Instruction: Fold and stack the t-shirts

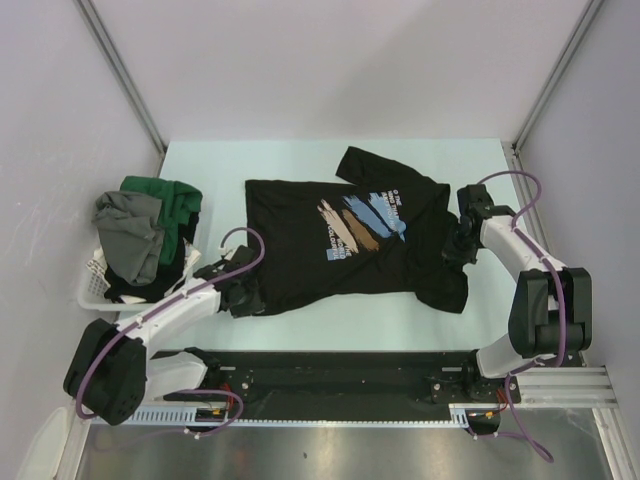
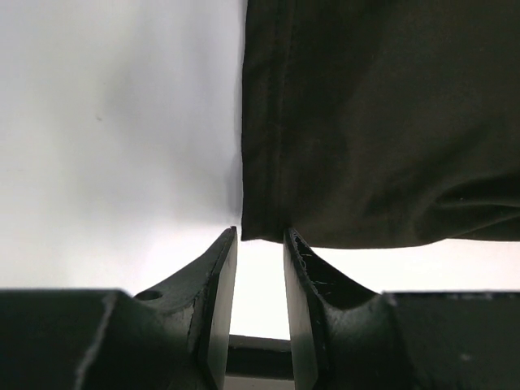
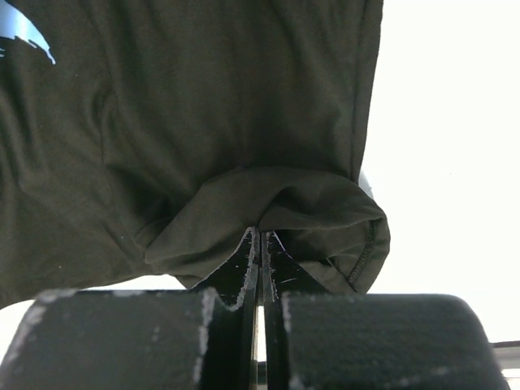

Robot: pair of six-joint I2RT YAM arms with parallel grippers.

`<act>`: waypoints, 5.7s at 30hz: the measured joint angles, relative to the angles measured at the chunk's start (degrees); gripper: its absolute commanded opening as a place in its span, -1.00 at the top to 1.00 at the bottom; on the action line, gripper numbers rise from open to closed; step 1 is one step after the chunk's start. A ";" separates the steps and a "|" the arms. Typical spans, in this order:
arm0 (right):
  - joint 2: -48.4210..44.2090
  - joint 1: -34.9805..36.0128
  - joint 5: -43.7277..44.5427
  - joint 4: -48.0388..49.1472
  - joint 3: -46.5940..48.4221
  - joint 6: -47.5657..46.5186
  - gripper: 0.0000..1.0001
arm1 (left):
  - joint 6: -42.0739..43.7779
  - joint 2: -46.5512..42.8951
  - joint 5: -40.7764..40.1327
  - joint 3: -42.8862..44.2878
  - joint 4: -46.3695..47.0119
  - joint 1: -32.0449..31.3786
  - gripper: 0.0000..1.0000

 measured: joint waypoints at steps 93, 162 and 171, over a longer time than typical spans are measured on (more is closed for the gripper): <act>15.30 -6.32 -2.78 -4.76 27.34 -9.40 1.00 | 13.55 15.52 -10.75 29.86 -1.27 6.95 1.00; 47.17 -6.23 -4.70 -7.96 62.79 -10.91 1.00 | 25.68 46.45 -12.02 52.81 4.04 13.25 1.00; 49.51 -6.25 -4.81 -8.20 62.84 -11.08 1.00 | 25.70 48.57 -12.00 54.12 4.33 13.33 1.00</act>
